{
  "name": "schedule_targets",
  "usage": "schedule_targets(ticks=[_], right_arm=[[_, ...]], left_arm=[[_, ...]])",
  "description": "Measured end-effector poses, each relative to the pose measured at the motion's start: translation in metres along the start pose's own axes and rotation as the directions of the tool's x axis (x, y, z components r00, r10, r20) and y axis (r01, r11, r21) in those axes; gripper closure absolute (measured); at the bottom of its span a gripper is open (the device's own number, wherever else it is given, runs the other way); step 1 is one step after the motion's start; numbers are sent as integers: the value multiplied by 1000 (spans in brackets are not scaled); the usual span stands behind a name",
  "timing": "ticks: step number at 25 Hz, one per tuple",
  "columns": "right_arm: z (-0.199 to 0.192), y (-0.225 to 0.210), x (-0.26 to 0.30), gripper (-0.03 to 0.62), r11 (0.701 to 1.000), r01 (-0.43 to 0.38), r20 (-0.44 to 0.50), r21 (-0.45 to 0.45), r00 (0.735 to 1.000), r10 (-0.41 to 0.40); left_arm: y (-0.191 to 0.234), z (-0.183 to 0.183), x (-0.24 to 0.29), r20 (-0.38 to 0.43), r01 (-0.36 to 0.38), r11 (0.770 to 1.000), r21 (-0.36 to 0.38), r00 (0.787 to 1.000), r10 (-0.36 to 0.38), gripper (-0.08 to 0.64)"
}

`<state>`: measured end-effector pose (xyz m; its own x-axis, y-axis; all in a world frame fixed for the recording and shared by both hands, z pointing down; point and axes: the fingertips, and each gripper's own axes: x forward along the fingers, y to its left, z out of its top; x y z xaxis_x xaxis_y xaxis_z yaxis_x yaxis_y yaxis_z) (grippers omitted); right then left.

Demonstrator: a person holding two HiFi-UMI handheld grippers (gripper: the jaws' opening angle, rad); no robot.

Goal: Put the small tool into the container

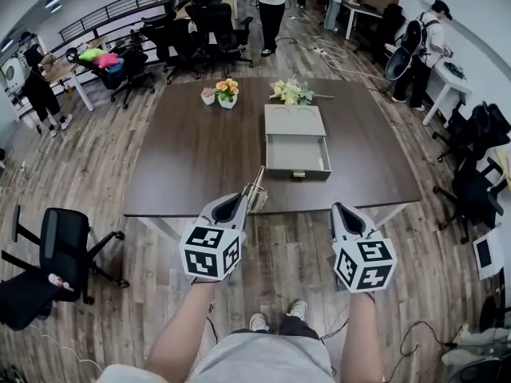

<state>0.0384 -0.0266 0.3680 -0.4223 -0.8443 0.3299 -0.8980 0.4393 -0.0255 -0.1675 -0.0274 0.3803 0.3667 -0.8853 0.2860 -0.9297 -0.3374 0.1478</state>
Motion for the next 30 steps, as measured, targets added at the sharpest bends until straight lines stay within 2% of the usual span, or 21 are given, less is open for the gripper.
schedule_targets(ticks=[11,30], right_arm=[[6,-27,31,589,1000,-4,22,17,1000,4],[20,-121,131,589,996,-83,-18,41,996,84]], left_arm=[[5,9,38,-3,-6,1000,19,1000,6,548],[5,29,161,-54,-66,998,8,996,67,548]])
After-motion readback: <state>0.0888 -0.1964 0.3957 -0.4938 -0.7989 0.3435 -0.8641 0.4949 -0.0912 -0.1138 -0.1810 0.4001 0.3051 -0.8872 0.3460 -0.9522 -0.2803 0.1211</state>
